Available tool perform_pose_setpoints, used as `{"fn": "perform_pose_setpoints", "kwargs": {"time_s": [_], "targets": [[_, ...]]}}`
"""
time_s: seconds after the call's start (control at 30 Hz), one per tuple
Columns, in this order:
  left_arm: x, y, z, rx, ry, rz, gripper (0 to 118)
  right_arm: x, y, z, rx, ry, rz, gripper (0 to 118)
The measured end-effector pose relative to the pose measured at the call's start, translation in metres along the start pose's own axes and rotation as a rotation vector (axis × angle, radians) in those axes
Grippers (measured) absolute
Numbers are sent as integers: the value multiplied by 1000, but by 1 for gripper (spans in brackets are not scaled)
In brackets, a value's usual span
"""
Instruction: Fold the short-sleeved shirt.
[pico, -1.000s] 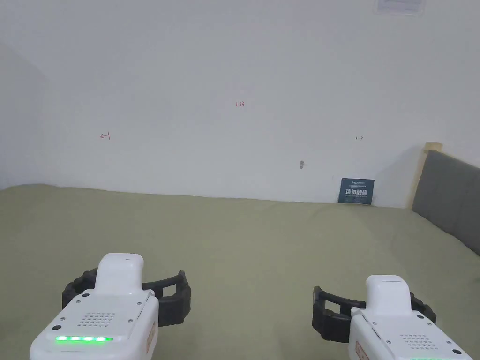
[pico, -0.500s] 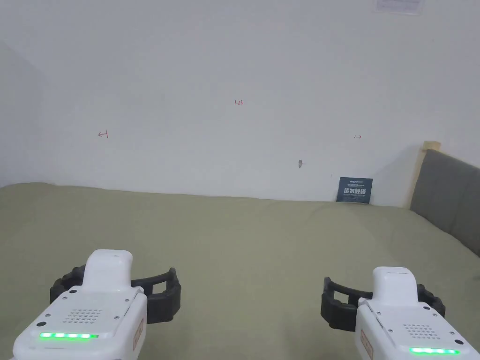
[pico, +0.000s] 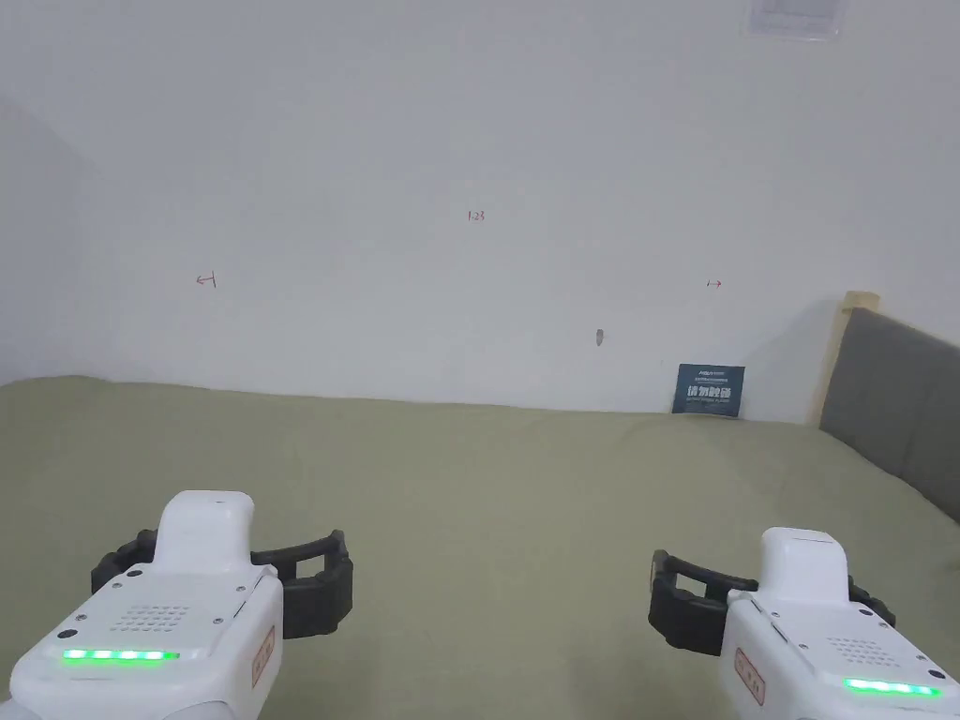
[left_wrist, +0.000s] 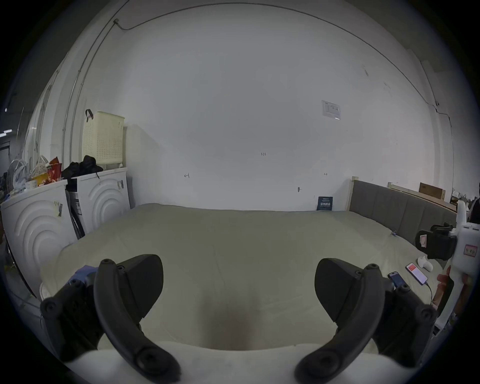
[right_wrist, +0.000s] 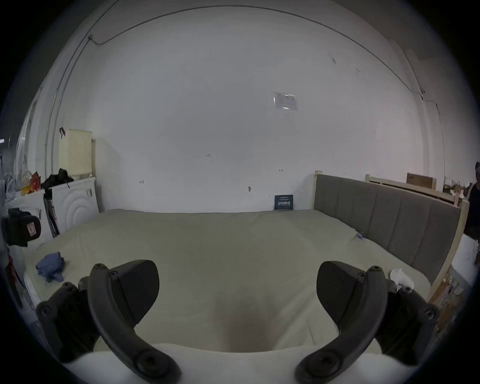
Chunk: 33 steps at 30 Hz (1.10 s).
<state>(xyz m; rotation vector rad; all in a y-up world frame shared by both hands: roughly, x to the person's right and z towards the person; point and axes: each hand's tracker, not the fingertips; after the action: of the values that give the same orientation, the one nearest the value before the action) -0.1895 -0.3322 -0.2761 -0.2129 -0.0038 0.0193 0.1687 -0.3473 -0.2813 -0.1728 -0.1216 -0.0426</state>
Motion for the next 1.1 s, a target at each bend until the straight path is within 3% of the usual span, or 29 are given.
{"fn": "perform_pose_setpoints", "kwargs": {"time_s": [0.1,0.23,0.43,0.87,1.1], "targets": [[0,2,-3,-1,9,7,118,6,4,-4,-13,15,-63,118],[-1,3,-6,-22,0,26,118,15,8,-11,-76,106,-145,118],[-1,2,-3,-25,16,36,118,3,10,-9,-98,14,-9,118],[-2,10,1,-28,20,33,118,1,16,-8,-165,66,-46,118],[3,4,0,-52,3,48,118,-5,13,-8,-159,72,-25,118]]}}
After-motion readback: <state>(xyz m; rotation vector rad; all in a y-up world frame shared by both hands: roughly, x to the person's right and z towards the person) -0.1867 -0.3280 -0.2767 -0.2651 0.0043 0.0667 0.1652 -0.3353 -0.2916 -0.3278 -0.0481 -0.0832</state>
